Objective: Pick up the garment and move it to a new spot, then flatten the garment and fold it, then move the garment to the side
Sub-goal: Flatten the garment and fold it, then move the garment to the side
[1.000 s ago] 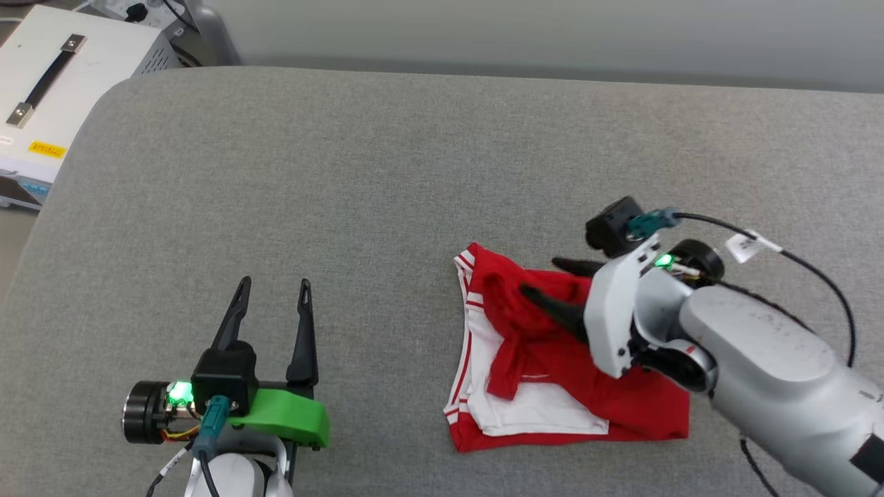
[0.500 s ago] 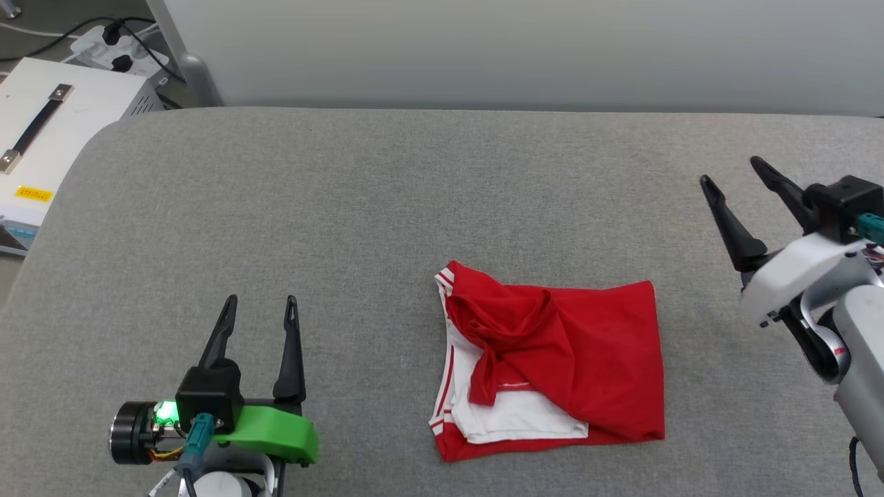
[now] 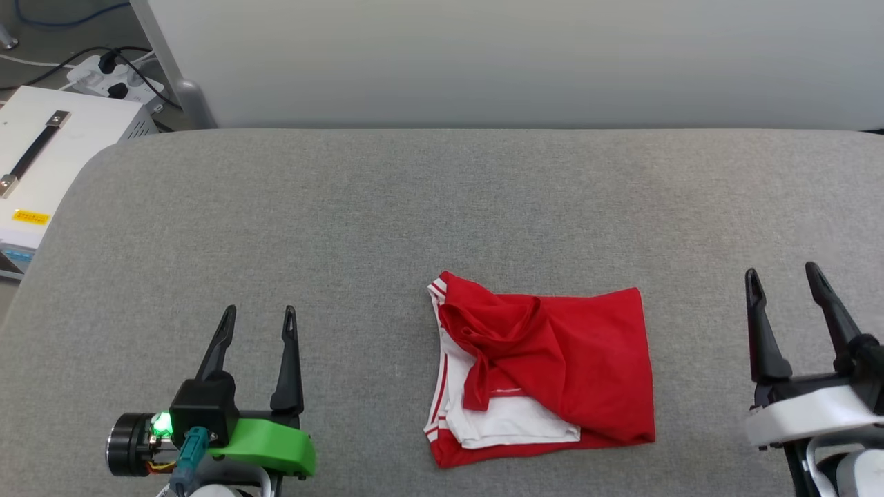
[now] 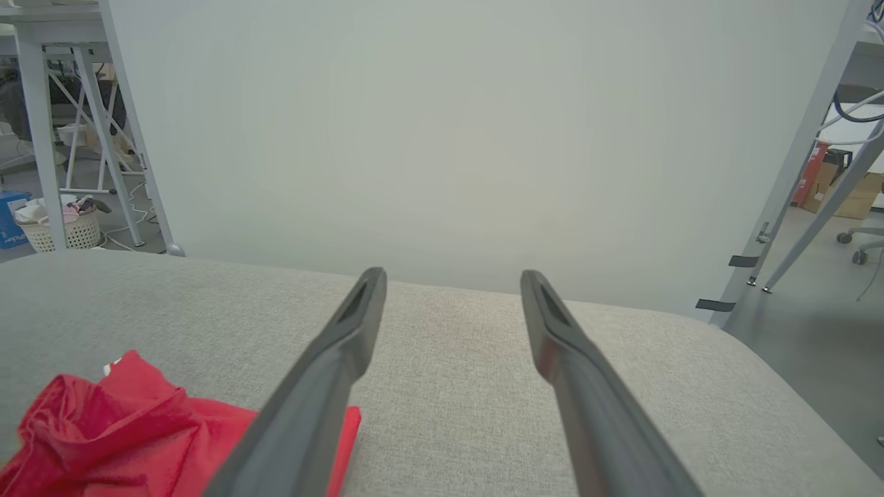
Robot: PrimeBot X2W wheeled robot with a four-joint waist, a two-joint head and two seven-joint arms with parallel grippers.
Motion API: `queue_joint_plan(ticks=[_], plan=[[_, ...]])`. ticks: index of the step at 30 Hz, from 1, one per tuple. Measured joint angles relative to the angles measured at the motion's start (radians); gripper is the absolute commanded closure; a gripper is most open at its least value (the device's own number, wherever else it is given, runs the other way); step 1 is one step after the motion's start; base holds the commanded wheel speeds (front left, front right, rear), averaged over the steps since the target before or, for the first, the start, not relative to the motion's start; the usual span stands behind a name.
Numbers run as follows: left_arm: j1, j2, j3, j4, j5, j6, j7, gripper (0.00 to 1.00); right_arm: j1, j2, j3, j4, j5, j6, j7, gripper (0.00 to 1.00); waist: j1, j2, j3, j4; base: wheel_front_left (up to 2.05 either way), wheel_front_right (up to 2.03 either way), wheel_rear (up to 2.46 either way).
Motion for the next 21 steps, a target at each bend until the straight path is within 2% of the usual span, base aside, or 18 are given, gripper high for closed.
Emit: queue_joint_plan(ticks=[13,21], plan=[[0.019,-0.001,0.000,0.000,0.000,-0.015,0.000,0.00,0.054,0.019,-0.002,-0.021,-0.012,0.000,0.000,0.00,0.0000,0.0000,-0.009,0.006,0.00,0.00,0.00],[0.019,-0.002,0.003,0.001,0.000,-0.019,0.000,0.00,0.027,-0.021,0.006,-0.008,0.036,0.000,0.000,0.00,0.0000,0.0000,-0.004,0.017,0.00,0.00,0.00]])
